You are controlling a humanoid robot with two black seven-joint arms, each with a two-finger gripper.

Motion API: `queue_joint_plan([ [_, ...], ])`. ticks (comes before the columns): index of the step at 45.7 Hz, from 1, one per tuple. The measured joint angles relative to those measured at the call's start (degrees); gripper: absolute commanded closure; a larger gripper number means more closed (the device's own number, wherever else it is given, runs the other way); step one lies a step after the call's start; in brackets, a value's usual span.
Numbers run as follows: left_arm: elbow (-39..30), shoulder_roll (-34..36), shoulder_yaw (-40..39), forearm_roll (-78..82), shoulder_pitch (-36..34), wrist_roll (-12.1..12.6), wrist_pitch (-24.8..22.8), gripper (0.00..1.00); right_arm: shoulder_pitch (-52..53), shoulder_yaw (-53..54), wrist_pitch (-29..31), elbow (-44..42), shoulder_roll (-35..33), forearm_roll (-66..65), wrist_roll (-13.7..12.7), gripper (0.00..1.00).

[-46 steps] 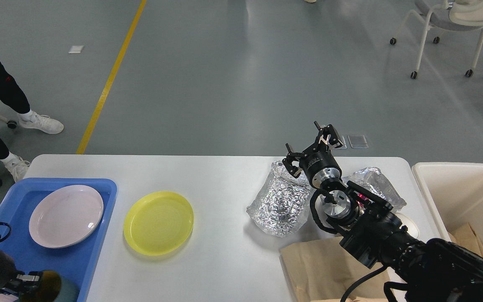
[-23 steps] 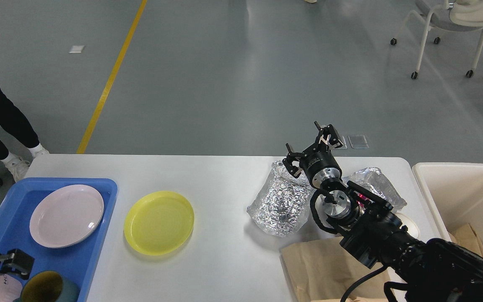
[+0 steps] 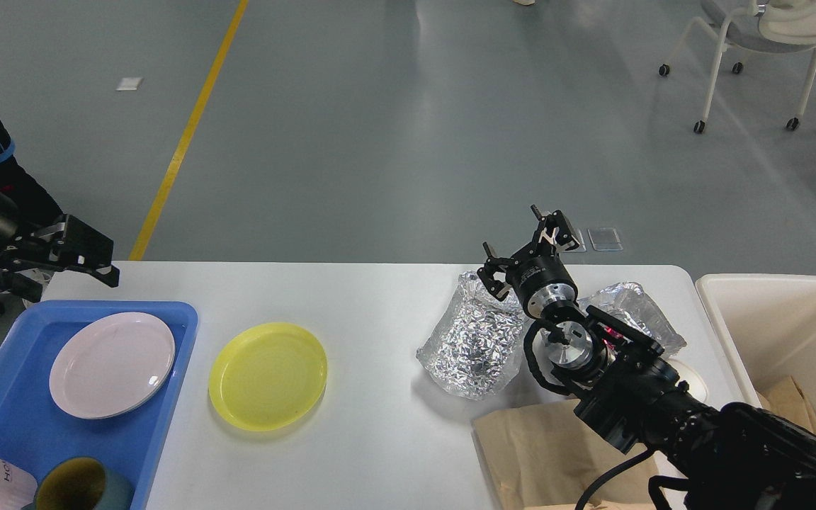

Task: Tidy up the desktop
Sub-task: 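Move the left gripper to the rim of the yellow plate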

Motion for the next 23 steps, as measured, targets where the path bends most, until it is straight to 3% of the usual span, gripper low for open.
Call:
queue_joint_plan([
  [6, 0.02, -2.33, -5.67, -2.00, 9.33, 0.17, 4.64, 0.05, 0.00, 0.00, 0.00, 0.00, 0.00, 0.00, 0.00, 0.00],
  [14, 0.10, -8.91, -7.60, -9.09, 22.59, 0.67, 17.51, 0.06, 0.00, 0.00, 0.00, 0.03, 0.00, 0.00, 0.00, 0.00],
  [23, -0.37, -12.20, -7.81, -15.48, 30.04, 6.85, 22.00, 0.09, 0.00, 0.00, 0.00, 0.03, 0.00, -0.01, 0.00, 0.00],
])
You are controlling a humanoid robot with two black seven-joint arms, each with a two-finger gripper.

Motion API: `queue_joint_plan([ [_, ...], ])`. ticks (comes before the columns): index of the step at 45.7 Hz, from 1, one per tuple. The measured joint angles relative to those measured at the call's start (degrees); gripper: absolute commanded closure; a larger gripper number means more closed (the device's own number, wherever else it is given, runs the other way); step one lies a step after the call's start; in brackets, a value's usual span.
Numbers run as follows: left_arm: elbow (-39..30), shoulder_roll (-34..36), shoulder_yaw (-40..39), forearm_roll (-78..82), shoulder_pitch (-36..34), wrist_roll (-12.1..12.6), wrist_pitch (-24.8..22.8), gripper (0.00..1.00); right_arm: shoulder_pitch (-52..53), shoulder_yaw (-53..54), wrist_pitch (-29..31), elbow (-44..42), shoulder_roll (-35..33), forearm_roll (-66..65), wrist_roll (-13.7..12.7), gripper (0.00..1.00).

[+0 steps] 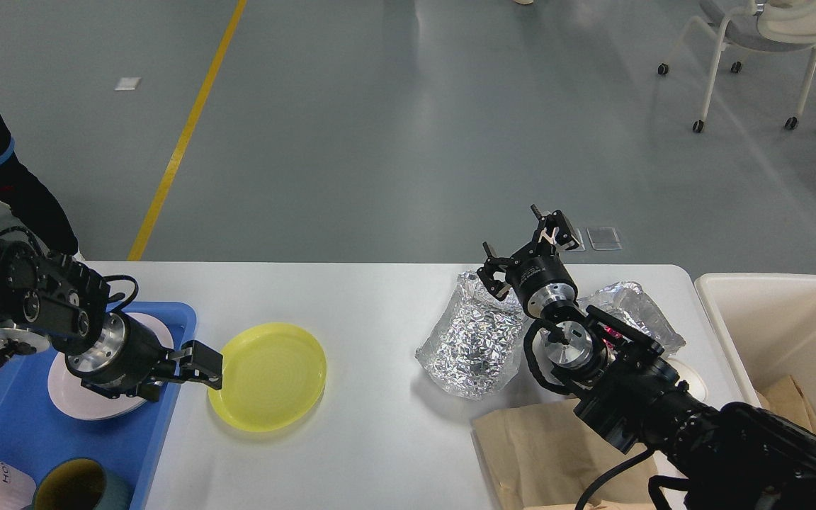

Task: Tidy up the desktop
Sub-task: 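Move the left gripper to the rim of the yellow plate, then drag the yellow plate with the left gripper onto the pink plate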

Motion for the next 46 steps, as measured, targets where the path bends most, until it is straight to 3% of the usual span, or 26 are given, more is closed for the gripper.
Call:
queue_joint_plan([
  [6, -0.07, -0.58, -0.09, -4.62, 4.73, 1.80, 4.07, 0.09, 0.00, 0.00, 0.00, 0.02, 0.00, 0.00, 0.00, 0.00],
  [18, 0.00, -1.94, -3.03, -11.71, 11.32, 2.03, 17.73, 0.09, 0.00, 0.00, 0.00, 0.03, 0.00, 0.00, 0.00, 0.00],
  [30, 0.26, -2.22, -6.10, -14.12, 13.31, 2.03, 19.21, 0.10, 0.00, 0.00, 0.00, 0.03, 0.00, 0.00, 0.00, 0.00],
  [46, 2.62, -2.33, -9.10, -14.67, 17.99, 2.02, 24.48, 0.24, 0.00, 0.00, 0.00, 0.07, 0.00, 0.00, 0.00, 0.00],
])
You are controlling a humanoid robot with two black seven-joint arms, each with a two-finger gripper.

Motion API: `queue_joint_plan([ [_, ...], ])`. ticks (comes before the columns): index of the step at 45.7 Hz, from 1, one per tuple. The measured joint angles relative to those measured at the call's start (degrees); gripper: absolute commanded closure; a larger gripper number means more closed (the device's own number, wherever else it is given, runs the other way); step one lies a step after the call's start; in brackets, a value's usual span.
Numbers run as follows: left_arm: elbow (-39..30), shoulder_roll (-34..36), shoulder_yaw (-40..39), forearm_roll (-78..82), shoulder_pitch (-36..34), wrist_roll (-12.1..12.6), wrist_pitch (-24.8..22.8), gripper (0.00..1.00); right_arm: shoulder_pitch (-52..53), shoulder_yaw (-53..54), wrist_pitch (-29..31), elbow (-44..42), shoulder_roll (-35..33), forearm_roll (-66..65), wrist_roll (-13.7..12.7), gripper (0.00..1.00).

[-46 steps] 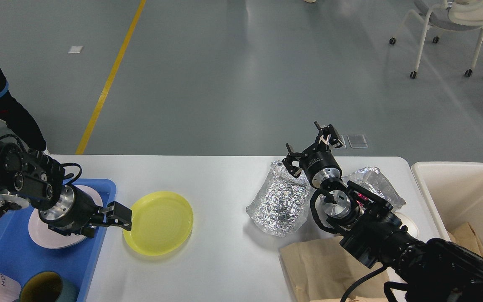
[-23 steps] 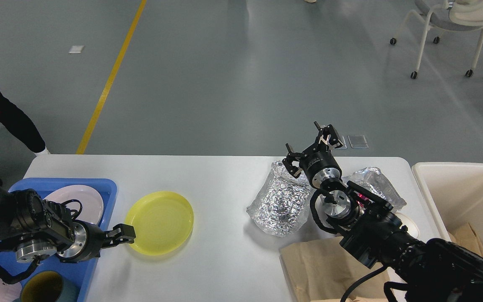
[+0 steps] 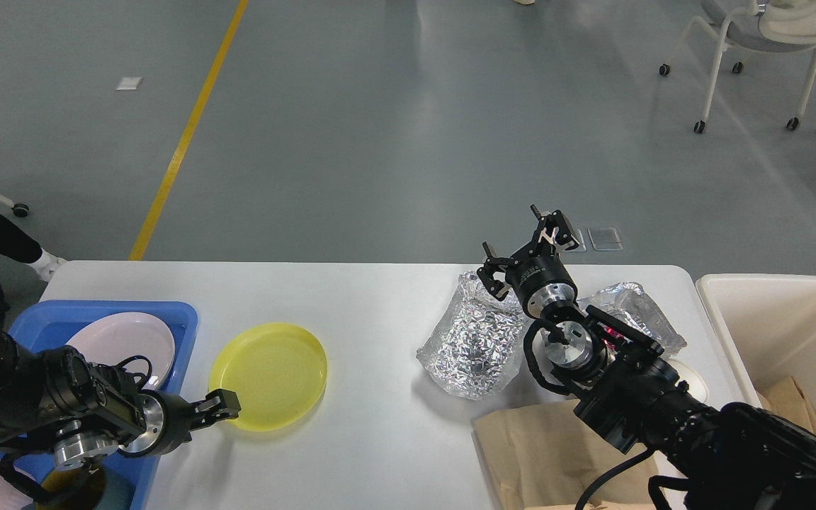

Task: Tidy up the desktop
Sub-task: 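Drag the yellow plate with the left gripper onto the pink plate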

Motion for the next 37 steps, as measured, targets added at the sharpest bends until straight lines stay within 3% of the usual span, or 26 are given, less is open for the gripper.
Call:
queue_joint_plan([
  [18, 4.63, -1.05, -3.46, -4.48, 4.02, 0.04, 2.50, 0.37, 0.00, 0.00, 0.00, 0.00, 0.00, 0.00, 0.00, 0.00],
  [25, 4.88, -1.43, -3.98, -4.51, 4.60, 0.09, 3.62, 0.47, 0.00, 0.00, 0.00, 0.00, 0.00, 0.00, 0.00, 0.00],
  [33, 4.99, -1.56, -4.83, -4.51, 5.09, 0.09, 4.43, 0.69, 0.00, 0.00, 0.00, -0.01, 0.00, 0.00, 0.00, 0.00],
  [37, 5.01, -1.58, -4.90, -4.51, 5.19, 0.09, 5.02, 0.72, 0.00, 0.00, 0.00, -0.02, 0.00, 0.00, 0.00, 0.00],
])
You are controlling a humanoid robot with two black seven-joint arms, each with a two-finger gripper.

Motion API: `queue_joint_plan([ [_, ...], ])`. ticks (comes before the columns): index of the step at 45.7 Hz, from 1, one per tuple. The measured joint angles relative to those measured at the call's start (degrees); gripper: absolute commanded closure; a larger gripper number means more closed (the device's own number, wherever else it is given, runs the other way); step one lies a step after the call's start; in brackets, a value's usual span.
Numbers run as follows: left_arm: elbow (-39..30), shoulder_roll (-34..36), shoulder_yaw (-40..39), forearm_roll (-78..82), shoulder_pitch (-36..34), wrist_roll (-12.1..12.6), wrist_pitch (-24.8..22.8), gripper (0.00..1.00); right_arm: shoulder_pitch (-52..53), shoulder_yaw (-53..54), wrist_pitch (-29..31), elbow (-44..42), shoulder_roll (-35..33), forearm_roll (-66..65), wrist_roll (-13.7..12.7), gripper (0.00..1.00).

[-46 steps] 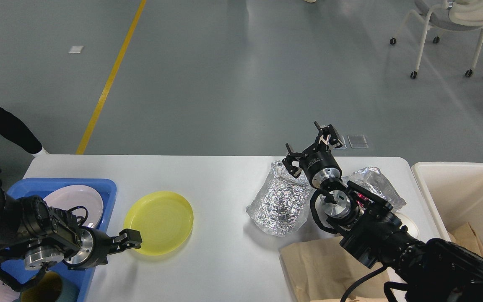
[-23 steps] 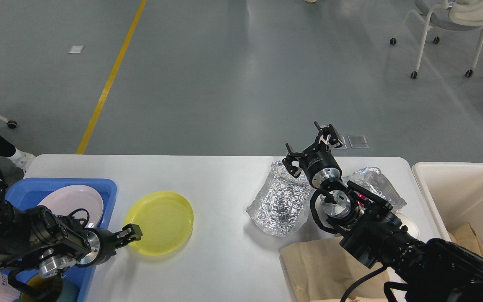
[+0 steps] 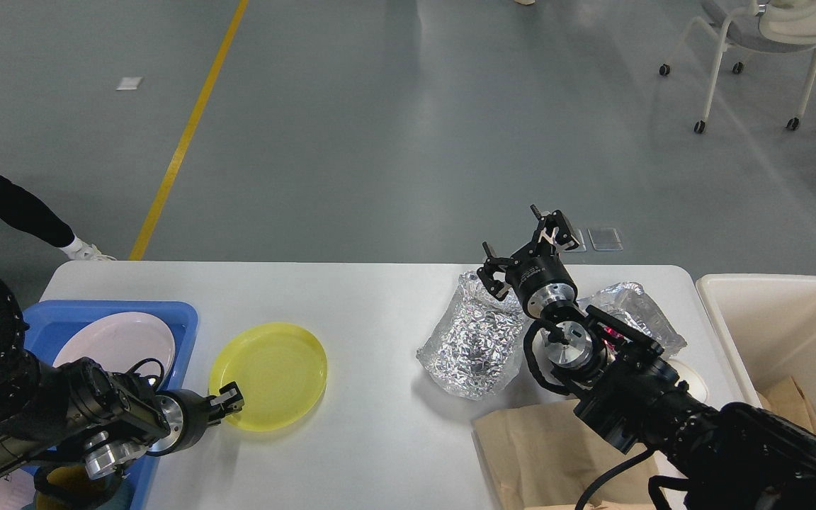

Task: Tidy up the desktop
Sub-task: 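Drag the yellow plate with the left gripper onto the pink plate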

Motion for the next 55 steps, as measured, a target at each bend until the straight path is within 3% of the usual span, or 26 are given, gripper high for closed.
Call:
queue_joint_plan([
  [10, 0.00, 0.00, -0.01, 0.00, 0.17, 0.00, 0.74, 0.77, 0.00, 0.00, 0.00, 0.00, 0.00, 0.00, 0.00, 0.00],
  [22, -0.14, -0.07, 0.19, 0.10, 0.15, -0.07, 0.74, 0.98, 0.00, 0.00, 0.00, -0.02, 0.00, 0.00, 0.00, 0.00],
  [45, -2.96, 0.65, 2.42, 1.15, -1.08, -0.68, 0.08, 1.00, 0.00, 0.00, 0.00, -0.01, 0.00, 0.00, 0.00, 0.00],
  [50, -6.70, 1.62, 4.02, 2.98, -4.45, -0.91, -0.83, 1.00, 0.00, 0.00, 0.00, -0.01, 0.00, 0.00, 0.00, 0.00],
  [55, -12.57, 5.39, 6.19, 6.38, -12.42, -0.86, -4.27, 1.00, 0.00, 0.00, 0.00, -0.02, 0.00, 0.00, 0.00, 0.00],
])
